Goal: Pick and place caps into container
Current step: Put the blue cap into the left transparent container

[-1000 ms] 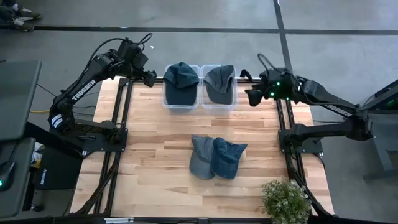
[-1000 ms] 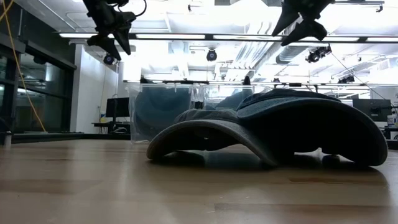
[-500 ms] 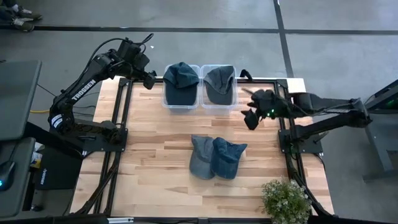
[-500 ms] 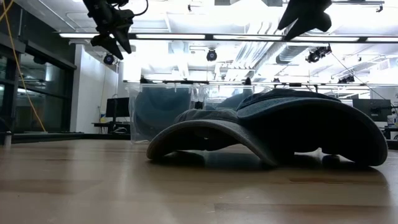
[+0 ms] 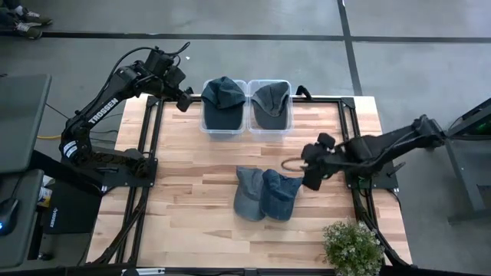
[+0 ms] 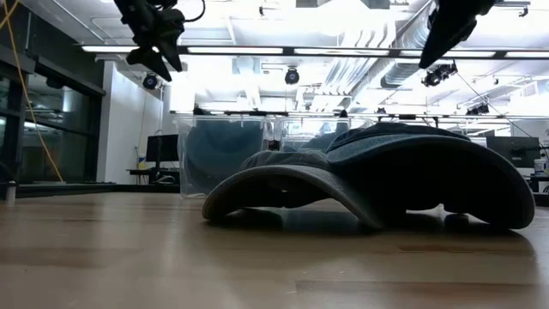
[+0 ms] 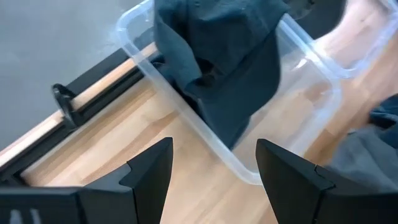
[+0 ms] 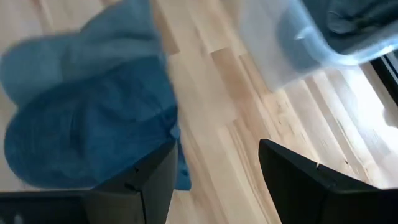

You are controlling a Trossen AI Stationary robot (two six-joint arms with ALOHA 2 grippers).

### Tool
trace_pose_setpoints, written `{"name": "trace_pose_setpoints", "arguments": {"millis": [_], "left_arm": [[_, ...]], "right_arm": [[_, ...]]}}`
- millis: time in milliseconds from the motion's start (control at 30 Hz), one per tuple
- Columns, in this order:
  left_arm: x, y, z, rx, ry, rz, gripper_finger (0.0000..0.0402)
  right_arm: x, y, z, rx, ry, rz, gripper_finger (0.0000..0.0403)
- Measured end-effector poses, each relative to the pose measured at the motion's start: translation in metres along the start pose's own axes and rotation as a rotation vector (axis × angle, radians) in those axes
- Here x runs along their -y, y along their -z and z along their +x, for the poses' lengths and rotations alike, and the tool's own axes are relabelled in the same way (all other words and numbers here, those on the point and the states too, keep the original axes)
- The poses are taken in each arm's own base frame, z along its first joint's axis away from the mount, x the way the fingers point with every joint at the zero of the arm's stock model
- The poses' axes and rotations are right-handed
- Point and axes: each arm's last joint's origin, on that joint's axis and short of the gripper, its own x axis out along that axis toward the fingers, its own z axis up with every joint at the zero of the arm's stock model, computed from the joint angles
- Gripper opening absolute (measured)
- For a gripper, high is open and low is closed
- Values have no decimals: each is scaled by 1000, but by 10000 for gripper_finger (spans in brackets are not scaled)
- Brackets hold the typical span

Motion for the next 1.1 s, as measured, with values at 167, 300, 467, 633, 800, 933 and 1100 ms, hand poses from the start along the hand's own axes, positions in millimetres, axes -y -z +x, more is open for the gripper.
{"name": "trace_pose_setpoints", "arguments": {"millis": [167, 300, 467, 633, 800, 933, 1100], "left_arm": [[1, 0, 0, -2, 37, -46, 229], [2, 0, 0, -5, 64, -80, 229], [2, 0, 0, -7, 78, -106, 229], [3, 1, 0, -18, 113, -148, 229], [3, 3, 0, -40, 108, -190, 229], [3, 4, 0, -53, 99, -194, 229], [3, 6, 0, -71, 97, -199, 229]], "right_arm": [[-21, 8, 5, -19, -5, -109, 220], [-34, 13, 3, -10, -45, -100, 220], [-56, 19, -7, 83, -144, -93, 220], [-91, 34, -8, 159, -197, -229, 220], [-120, 52, 5, 174, -161, -295, 222], [-140, 63, 18, 181, -138, -328, 221], [-151, 70, 34, 160, -115, -252, 222]]}}
